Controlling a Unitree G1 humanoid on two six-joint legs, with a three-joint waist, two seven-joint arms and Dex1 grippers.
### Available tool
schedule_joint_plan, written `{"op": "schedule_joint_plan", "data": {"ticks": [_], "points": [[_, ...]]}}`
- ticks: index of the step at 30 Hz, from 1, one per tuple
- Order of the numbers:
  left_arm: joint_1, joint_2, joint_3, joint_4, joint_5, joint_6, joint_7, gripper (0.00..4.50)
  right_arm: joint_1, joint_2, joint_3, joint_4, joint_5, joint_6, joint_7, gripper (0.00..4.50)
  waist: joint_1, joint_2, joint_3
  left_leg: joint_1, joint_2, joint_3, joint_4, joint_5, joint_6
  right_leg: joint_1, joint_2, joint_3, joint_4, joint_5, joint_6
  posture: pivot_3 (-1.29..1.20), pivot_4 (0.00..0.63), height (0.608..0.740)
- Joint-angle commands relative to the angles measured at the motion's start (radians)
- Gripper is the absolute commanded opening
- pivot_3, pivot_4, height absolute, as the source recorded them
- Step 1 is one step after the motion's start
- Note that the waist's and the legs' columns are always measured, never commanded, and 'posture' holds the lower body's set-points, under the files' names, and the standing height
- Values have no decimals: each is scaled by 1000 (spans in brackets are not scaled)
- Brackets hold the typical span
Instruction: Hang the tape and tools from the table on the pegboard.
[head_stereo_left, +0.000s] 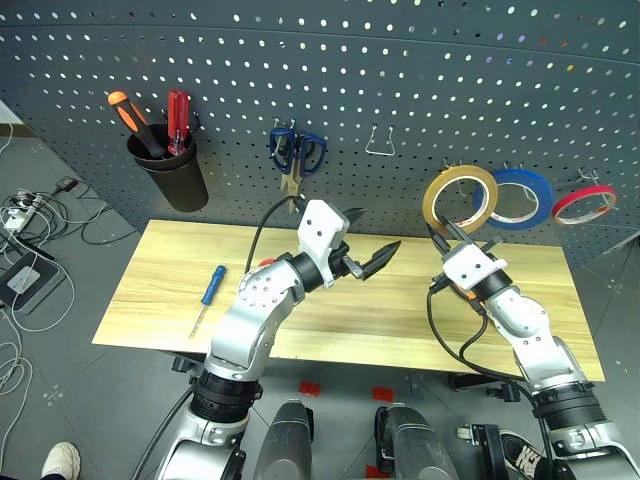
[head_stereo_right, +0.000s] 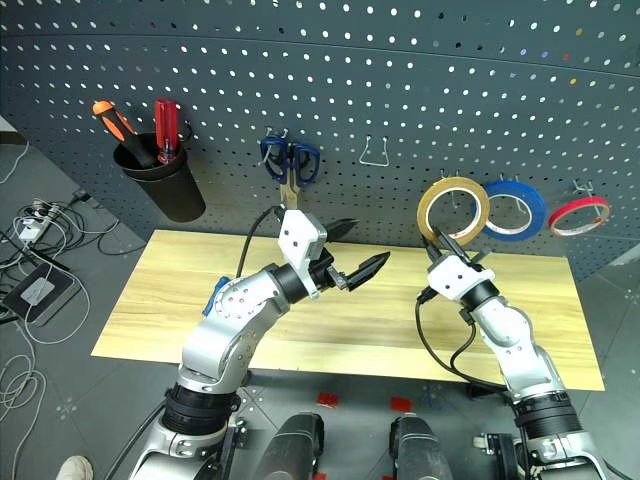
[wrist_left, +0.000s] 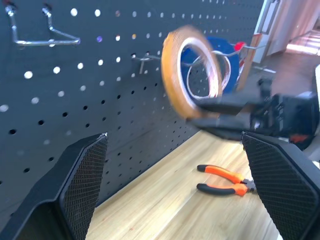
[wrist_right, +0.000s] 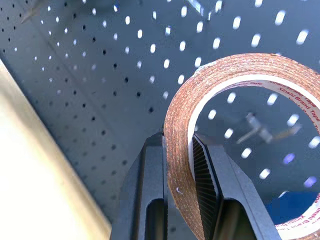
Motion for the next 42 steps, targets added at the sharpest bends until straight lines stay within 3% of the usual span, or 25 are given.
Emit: {"op": "schedule_joint_plan", "data": {"ticks": [1,9,13,15,21,30,37,42], "points": [[-7,-17,-5,-22,-42,0,-11,4500,20,5,-30,-41,64,25,30,1716,0,0,0,0,0,0,0,0,0,0,0,0,0,0,0,111,181,740],[-12,-28,-4,-13,-64,11,-5,4500,95,0,-52,-123,91,114,55,4406,0,0,0,0,0,0,4,-1,1,0,0,0,2,0,0,88,206,740],[8,-4,-7,-2,-62,15,-20,4500,160,-12,-54,-154,114,279,117,4471,0,0,0,-1,1,0,6,-1,3,1,0,0,3,0,0,75,223,740],[35,25,-21,16,-46,11,-34,4500,187,-6,-67,-186,164,449,155,4471,-1,0,0,-1,0,0,7,-2,3,1,0,0,4,0,0,57,252,740],[124,138,-45,36,-10,-15,-93,4500,113,-27,-105,-216,249,894,222,4471,-30,3,10,0,1,0,7,-5,8,1,1,1,5,0,0,23,320,740],[136,172,-38,23,-29,8,-116,4500,-41,-134,-87,-48,234,1002,301,4471,-32,7,54,0,0,0,10,-8,13,1,0,2,7,0,0,30,408,740],[143,165,-33,-29,-65,72,-108,4500,-165,-128,-102,74,263,1147,327,4471,-41,7,90,0,0,0,11,-8,13,1,0,3,9,0,0,52,433,740],[145,164,-24,-56,-78,103,-95,4500,-219,-134,-81,168,251,1124,319,4471,-41,7,108,0,0,0,11,-7,13,1,0,3,10,0,0,61,439,740]]}}
